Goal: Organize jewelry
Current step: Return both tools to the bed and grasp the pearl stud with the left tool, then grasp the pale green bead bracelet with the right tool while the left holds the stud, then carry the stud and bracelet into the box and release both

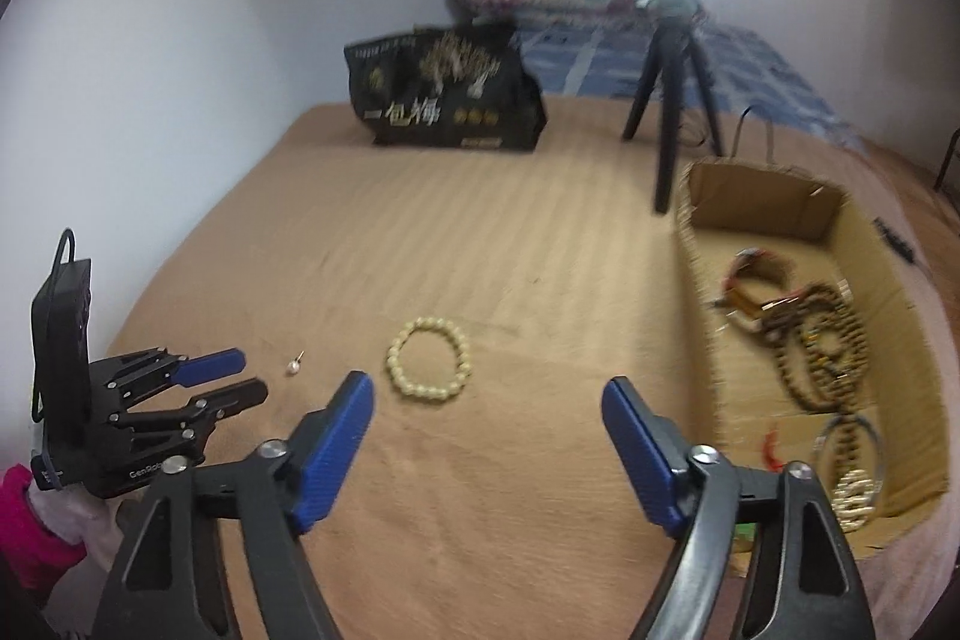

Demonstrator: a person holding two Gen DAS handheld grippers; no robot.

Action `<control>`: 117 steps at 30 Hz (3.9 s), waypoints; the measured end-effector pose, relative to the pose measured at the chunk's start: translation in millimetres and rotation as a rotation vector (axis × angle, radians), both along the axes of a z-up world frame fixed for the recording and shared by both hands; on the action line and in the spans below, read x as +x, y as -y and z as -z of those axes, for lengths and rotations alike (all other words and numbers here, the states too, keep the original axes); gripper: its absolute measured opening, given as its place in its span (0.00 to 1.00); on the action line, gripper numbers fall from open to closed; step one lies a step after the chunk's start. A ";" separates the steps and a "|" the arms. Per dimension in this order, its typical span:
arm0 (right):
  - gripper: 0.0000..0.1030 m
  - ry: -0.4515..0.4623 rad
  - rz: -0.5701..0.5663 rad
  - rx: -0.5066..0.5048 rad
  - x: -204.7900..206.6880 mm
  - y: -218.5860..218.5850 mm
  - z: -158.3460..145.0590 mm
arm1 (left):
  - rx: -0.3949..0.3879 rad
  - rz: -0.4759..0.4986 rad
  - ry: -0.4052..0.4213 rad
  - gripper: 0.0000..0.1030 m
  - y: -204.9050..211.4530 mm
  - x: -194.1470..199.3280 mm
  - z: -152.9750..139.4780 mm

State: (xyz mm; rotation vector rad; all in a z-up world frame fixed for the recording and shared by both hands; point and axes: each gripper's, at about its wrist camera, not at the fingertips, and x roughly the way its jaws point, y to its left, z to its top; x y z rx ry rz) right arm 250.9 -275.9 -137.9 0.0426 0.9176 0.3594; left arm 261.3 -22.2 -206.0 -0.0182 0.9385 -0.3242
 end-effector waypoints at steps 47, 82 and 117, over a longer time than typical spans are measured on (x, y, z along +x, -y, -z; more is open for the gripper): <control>0.05 -0.058 -0.023 0.009 36.1 -40.7 38.5 | 0.012 -0.029 0.012 0.06 4.7 10.7 4.8; 0.05 0.164 0.118 0.060 -53.6 98.9 -70.2 | -0.091 0.124 0.142 0.06 110.3 12.6 -77.6; 0.05 0.131 0.180 0.052 -45.7 148.0 -42.0 | -0.114 0.262 0.142 0.06 252.1 58.9 -85.5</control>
